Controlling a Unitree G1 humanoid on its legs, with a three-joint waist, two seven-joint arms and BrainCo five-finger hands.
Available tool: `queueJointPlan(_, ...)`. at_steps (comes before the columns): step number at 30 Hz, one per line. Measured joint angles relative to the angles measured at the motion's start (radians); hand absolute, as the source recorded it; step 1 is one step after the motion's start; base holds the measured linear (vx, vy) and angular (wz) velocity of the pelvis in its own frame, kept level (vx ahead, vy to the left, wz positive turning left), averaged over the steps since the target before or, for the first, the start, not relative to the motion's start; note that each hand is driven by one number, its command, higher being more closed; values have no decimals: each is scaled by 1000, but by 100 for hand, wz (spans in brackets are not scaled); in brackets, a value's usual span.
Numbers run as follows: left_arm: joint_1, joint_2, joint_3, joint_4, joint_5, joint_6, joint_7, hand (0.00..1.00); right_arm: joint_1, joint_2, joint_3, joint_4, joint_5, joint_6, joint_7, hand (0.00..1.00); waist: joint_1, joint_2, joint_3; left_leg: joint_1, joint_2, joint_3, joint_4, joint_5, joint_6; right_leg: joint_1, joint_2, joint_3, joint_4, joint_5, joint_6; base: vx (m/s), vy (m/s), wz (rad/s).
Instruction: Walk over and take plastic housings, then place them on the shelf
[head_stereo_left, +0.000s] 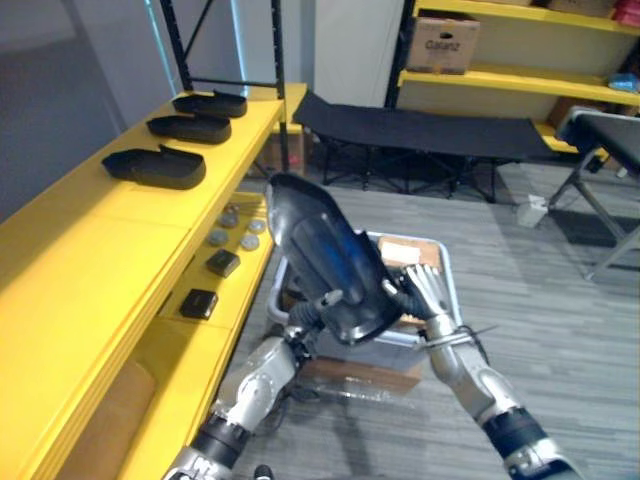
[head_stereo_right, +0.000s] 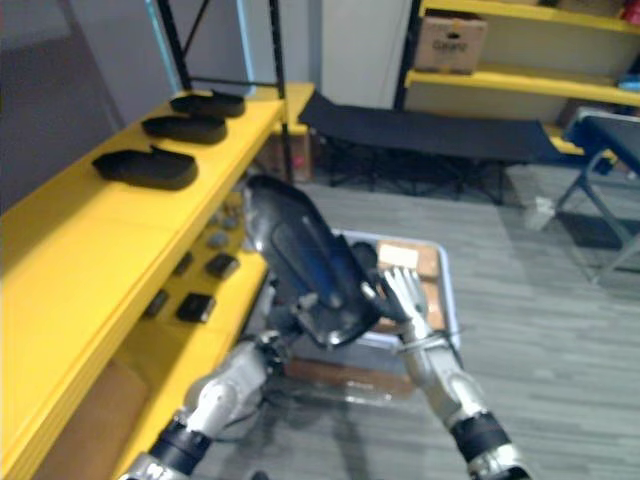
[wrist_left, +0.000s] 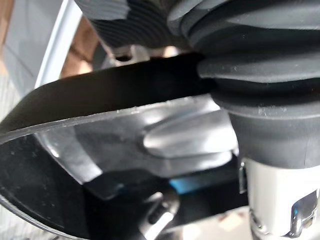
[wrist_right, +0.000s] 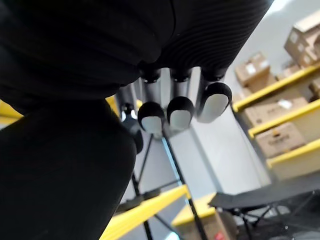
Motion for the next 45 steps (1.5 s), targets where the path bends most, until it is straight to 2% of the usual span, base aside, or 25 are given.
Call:
queueJointPlan(3, 10, 1, -1, 0, 0, -21, 13, 100, 4, 2, 16, -1, 20, 0, 0, 100, 0, 0, 0, -2, 0, -8, 0, 0, 0, 2, 0, -8, -1, 0, 0, 32, 20, 7)
queueJointPlan(9, 66, 0, 1, 2, 16, -122, 57, 100, 51, 33, 25, -53, 22, -2, -1, 100, 6, -1, -1, -18, -1, -27, 0, 4, 0, 1, 2, -20, -6, 1, 3, 23, 11, 8)
queueJointPlan(13, 75, -6, 6, 1, 41, -188, 44, 100, 74, 43, 22, -122, 29, -2, -5, 100, 13, -1, -1, -18, -11, -27, 0, 5, 2, -1, 3, -31, -1, -3, -2, 0, 0, 0)
queueJointPlan(22, 80, -7, -18, -2, -47, -243, 43, 100, 92, 61, 17, -169, 39, -11, -25, 100, 6, -14, -11, -16, -7, -12, 0, 5, 2, -16, 2, -10, 8, -7, -4, 8, 23, -5)
queueJointPlan(26, 80, -8, -21, -4, -74, -243, 45, 100, 95, 61, 13, -182, 38, -36, -19, 100, 6, -10, -16, -7, -7, 6, 0, 5, 2, -17, 4, 1, 13, -5, -6, 19, 24, -9)
queueJointPlan(30, 80, -13, -18, -25, -71, -243, 50, 100, 97, 60, 4, -205, 38, -36, -18, 100, 7, -9, -17, 0, -7, 11, 0, 4, 1, -17, 4, 10, 13, -6, -6, 17, 14, -7)
queueJointPlan(31, 81, -19, -15, -26, -65, -244, 50, 100, 97, 60, 2, -208, 38, -36, -17, 0, 7, -7, -18, 0, -7, 11, 0, 4, 1, -17, 4, 10, 12, -6, -6, 0, 0, 0)
queueJointPlan(35, 116, -49, 13, -44, -34, -249, 49, 100, 106, 63, 1, -235, 42, -42, 5, 0, 8, 3, -24, -1, -7, 11, 0, 4, 1, -17, 4, 10, 10, -7, -7, 0, 0, 0)
queueJointPlan(40, 138, -50, 46, -90, 16, -275, 52, 100, 119, 83, 7, -242, 105, -114, 23, 0, 9, 16, -32, -1, -6, 11, 0, 4, 1, -17, 5, 10, 8, -8, -8, 0, 0, 0)
queueJointPlan(43, 142, -70, 65, -111, 164, -318, 121, 100, 130, 101, 30, -243, 160, -153, 18, 0, 14, 17, -33, -1, -6, 10, 0, 4, 1, -17, 5, 10, 9, -8, -8, 0, 0, 0)
queueJointPlan(45, 152, -92, 84, -117, 342, -337, 203, 100, 138, 114, 32, -243, 176, -155, 1, 0, 15, 17, -33, 0, -6, 10, 0, 4, 1, -17, 5, 10, 9, -8, -8, 0, 0, 0)
